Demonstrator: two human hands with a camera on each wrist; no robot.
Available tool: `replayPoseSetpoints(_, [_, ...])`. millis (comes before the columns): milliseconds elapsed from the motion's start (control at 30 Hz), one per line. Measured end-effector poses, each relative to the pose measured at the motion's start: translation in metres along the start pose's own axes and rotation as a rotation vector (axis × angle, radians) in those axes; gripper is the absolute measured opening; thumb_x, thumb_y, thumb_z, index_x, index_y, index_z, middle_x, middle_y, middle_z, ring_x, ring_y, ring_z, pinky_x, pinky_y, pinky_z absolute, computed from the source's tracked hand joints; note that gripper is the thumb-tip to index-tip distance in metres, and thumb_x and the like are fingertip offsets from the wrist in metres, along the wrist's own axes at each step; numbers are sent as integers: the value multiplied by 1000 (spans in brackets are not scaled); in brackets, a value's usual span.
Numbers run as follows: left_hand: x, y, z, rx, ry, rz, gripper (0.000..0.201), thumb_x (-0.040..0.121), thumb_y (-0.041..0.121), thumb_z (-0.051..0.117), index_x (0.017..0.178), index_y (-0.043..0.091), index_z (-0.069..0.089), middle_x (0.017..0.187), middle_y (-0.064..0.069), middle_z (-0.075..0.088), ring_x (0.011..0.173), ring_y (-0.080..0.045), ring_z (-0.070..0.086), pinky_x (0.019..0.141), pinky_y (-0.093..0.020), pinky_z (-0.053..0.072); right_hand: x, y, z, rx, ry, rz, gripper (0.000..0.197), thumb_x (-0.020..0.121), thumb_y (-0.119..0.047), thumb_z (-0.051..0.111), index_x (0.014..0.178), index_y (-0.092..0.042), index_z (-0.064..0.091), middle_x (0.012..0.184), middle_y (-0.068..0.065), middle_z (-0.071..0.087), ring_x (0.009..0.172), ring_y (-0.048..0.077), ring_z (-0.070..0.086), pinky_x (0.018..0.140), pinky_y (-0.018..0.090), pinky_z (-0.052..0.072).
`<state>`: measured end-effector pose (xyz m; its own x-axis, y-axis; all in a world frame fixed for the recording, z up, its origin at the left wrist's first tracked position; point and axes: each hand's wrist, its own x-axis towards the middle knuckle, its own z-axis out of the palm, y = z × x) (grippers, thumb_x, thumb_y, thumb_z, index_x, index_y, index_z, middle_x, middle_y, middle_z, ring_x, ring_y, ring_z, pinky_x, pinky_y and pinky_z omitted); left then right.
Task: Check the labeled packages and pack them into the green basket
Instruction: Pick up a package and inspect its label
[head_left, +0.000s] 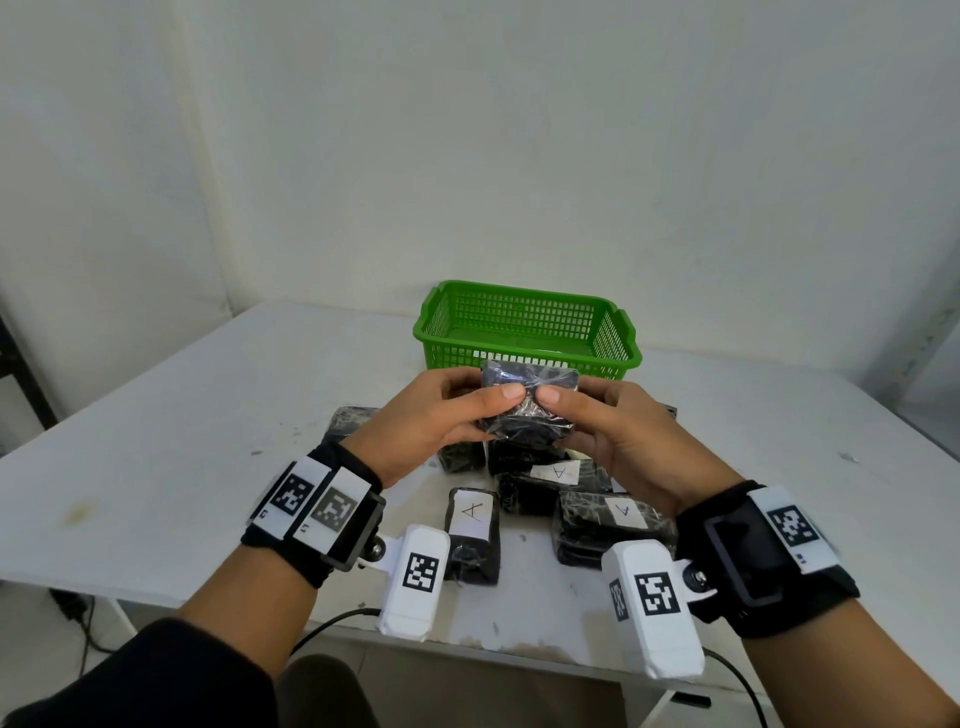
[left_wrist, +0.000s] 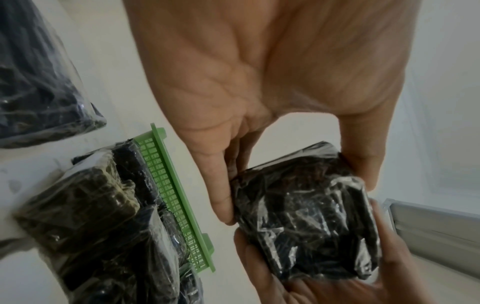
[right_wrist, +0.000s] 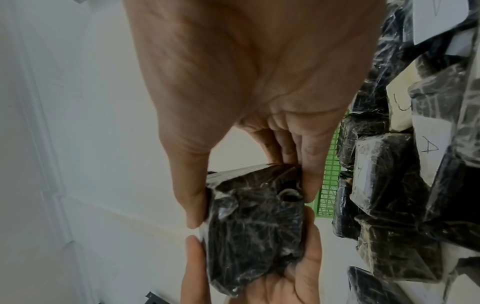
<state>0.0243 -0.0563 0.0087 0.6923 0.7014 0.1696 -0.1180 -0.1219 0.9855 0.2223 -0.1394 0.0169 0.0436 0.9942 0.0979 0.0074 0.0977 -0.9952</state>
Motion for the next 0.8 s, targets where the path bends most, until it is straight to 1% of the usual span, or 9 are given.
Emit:
replayPoseSetpoints(67, [0, -1, 1, -20, 8, 1, 60, 79, 41, 69, 124, 1, 63, 124, -20, 66, 118, -31, 63, 100, -42, 51, 2, 2, -1, -19, 17, -10, 74, 65, -43, 93, 124, -7, 69, 120, 7, 77, 114, 21, 73, 97, 34, 54])
replayPoseSetpoints(167, [2, -1, 1, 3, 47, 15, 52, 77, 38, 72, 118, 6, 68, 119, -15, 70, 113, -29, 66, 99, -41, 52, 2, 2, -1, 6, 1, -3, 53, 69, -27, 85, 118, -8, 71, 113, 6, 79, 105, 17, 75, 84, 23, 58])
replayPoseSetpoints(267, [3, 0, 0, 42, 65, 21, 59, 67, 41, 77, 117, 12, 68, 117, -11, 71, 112, -27, 67, 102, -49, 49, 2, 1, 0, 52, -19, 10, 55, 72, -21, 81, 123, -5, 68, 115, 6, 78, 103, 15, 75, 81, 19, 57])
replayPoseSetpoints(367, [2, 0, 1, 22, 52, 52, 59, 63, 38, 83, 116, 19, 66, 118, -5, 71, 113, -22, 66, 104, -45, 48, 2, 2, -2, 8, -10, -16, 74, 62, -41, 94, 124, -9, 68, 119, 5, 77, 111, 18, 73, 98, 30, 55])
replayPoseSetpoints(433, [1, -1, 1, -5, 32, 62, 73, 59, 43, 89, 122, 18, 63, 123, -4, 69, 117, -20, 64, 105, -43, 47, 2, 3, -3, -24, 27, -43, 84, 52, -46, 99, 123, -13, 69, 120, 5, 77, 116, 19, 72, 106, 36, 51])
replayPoseSetpoints(500, [0, -1, 0, 6, -3, 72, 75, 63, 41, 88, 127, 14, 61, 126, -5, 67, 120, -21, 62, 106, -42, 45, 2, 5, -4, -38, 46, -64, 80, 50, -45, 99, 119, -16, 70, 120, 4, 77, 117, 19, 71, 109, 39, 49])
replayPoseSetpoints(600, [0, 3, -1, 55, 9, 107, 67, 68, 30, 81, 129, 12, 60, 126, -4, 68, 119, -20, 63, 105, -41, 47, 2, 6, -4, -16, 37, -59, 93, 46, -46, 102, 125, -14, 68, 125, 5, 75, 122, 21, 69, 108, 38, 50])
replayPoseSetpoints(700, [-2, 5, -3, 74, 16, 132, 70, 67, 21, 82, 131, 13, 57, 126, -2, 67, 118, -16, 64, 97, -30, 52, -2, 2, -2, 71, -27, -1, 62, 72, -29, 91, 127, -11, 67, 124, 7, 75, 114, 18, 72, 91, 26, 58])
replayPoseSetpoints(800, [-2, 5, -2, 85, -8, 109, 82, 63, 16, 85, 138, 13, 50, 131, -2, 64, 121, -16, 61, 97, -30, 52, -7, -2, 2, 90, -52, 77, 48, 92, -35, 71, 130, -5, 67, 124, 14, 74, 107, 23, 73, 89, 33, 61])
